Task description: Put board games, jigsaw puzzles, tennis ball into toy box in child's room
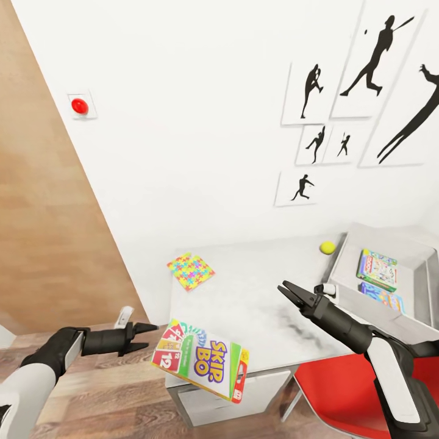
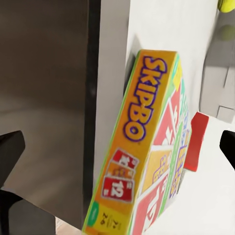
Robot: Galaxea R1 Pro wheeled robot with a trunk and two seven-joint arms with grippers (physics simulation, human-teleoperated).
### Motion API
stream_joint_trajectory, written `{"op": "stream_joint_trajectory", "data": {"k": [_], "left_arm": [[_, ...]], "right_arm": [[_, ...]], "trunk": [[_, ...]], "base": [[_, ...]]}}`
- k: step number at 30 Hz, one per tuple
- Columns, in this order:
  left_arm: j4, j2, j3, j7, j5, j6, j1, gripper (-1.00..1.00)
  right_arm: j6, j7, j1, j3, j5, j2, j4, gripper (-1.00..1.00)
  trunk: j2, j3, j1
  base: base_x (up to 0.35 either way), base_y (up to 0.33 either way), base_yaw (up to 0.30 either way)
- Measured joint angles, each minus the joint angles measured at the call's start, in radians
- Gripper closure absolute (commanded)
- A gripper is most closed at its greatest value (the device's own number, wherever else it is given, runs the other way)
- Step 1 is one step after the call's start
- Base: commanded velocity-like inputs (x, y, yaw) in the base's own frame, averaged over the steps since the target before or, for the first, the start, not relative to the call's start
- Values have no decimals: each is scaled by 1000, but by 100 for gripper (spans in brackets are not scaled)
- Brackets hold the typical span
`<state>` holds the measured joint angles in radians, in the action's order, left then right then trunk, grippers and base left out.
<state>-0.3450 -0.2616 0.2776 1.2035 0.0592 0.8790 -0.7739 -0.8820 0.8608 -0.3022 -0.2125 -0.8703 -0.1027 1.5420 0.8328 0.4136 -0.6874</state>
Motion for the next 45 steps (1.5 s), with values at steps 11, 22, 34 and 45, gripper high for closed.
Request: {"op": "stream_joint_trajectory", "data": {"k": [11,22,34,45], "left_arm": [[1,23,-4,1,2,-5,0,-100],[2,26,-7,2,3,-9,0,-100],[2,26,-42,2,2,-10,0,-100],[2,27,-48,2,2,-10,0,-100]], "right_arm": [[0,0,0,0,0,0,0,-100],[1,-1,0,0,0,0,0,-100],[2,-1,0,0,0,0,-1,-100],[2,-1,0,0,0,0,-1,-100]], "trunk": [[14,6,-8],[14,6,-8],[14,6,-8],[14,6,-8]], "base": [[0,0,0],[-20,-14,0],[-75,-51,0],[-31,-4,0]]}}
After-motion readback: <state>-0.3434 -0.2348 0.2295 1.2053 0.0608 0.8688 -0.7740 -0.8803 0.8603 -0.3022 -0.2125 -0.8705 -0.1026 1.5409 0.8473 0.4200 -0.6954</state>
